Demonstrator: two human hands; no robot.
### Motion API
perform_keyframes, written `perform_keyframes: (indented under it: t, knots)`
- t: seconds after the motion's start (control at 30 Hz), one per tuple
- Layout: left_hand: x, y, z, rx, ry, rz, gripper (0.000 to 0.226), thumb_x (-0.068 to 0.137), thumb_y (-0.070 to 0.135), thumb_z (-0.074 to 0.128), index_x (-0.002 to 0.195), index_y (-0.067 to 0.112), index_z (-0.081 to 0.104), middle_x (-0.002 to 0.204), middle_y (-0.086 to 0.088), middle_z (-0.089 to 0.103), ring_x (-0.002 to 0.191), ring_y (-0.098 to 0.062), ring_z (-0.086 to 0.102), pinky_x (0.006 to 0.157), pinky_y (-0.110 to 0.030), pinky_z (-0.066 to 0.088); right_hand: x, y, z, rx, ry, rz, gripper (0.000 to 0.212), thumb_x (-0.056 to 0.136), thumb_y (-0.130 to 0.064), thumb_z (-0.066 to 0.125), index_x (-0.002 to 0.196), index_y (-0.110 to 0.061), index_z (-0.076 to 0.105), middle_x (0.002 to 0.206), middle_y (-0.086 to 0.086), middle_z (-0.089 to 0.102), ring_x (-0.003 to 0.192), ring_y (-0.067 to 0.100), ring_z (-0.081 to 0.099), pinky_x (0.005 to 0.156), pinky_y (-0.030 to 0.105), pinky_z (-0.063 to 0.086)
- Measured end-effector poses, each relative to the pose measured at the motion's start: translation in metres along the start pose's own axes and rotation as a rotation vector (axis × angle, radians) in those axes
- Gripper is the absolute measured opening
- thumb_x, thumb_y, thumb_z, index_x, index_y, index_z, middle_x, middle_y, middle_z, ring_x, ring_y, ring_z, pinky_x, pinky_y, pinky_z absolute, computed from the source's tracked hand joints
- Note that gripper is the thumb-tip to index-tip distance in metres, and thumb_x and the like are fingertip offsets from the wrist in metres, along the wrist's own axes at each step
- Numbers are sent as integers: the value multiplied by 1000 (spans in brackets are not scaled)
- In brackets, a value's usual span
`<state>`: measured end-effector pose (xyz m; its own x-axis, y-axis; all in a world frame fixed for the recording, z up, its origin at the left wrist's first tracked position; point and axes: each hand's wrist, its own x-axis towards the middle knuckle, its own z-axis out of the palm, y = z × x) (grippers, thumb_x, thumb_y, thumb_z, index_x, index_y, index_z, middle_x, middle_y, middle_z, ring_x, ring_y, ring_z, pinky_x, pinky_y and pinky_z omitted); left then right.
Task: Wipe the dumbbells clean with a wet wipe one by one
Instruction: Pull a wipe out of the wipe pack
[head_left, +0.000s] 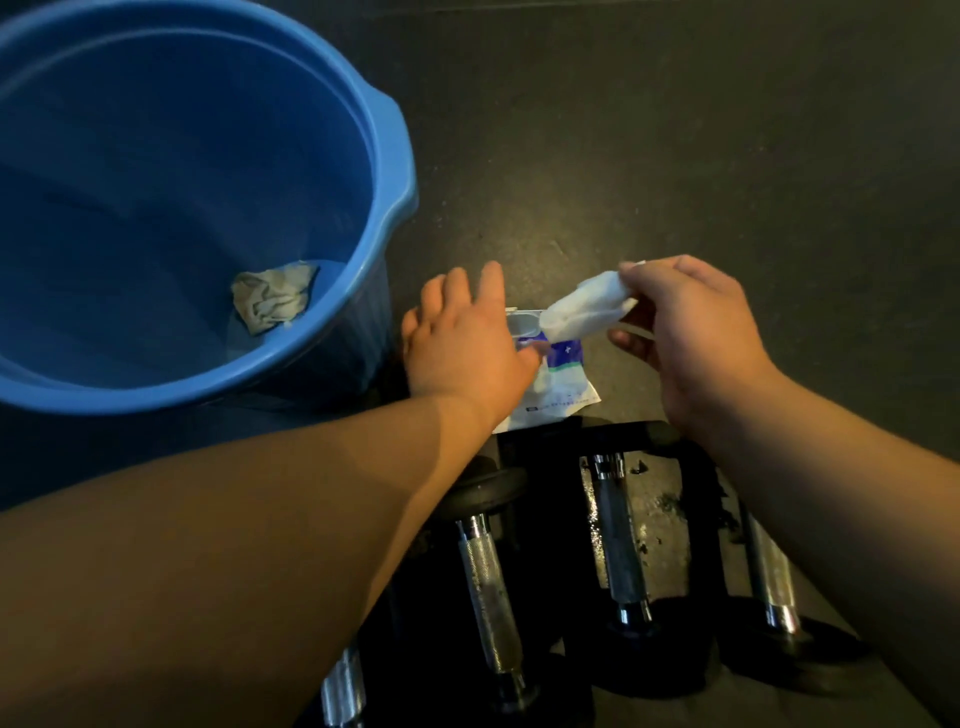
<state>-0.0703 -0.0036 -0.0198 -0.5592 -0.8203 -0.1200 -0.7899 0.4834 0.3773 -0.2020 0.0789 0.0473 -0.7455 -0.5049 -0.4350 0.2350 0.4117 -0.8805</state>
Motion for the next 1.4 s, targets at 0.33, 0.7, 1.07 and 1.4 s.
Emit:
perform_keyframes:
  t: [0.33,0.7,1.07,1.4]
  knots:
    - [8,-20,25,302,36,75,84,73,35,78,140,24,28,128,-10,45,118,-31,42,92,-44,40,-5,11,-7,37,15,33,18,92,-18,63,75,-21,58,88,5,66,85,18,62,73,35,52]
    - [-11,-30,10,249,43,411,28,86,41,59,104,21,64,107,-3,58,104,-28,49,86,-42,40,-3,14,-10,94,39,46,16,94,-20,63,79,-21,58,95,8,68,88,19,63,75,35,51]
    - [-19,-28,5,381,-398,460,36,98,40,42,128,30,58,124,1,55,116,-24,46,98,-40,37,-1,10,-2,152,19,130,14,95,-21,63,81,-21,59,89,2,64,89,17,63,74,33,52]
    - [-18,33,-91,-1262,-587,-514,39,87,47,68,110,16,71,106,-4,74,96,-17,66,85,-34,49,-31,-29,6,183,-65,113,16,100,-24,58,86,-17,54,77,5,59,69,17,59,58,25,55]
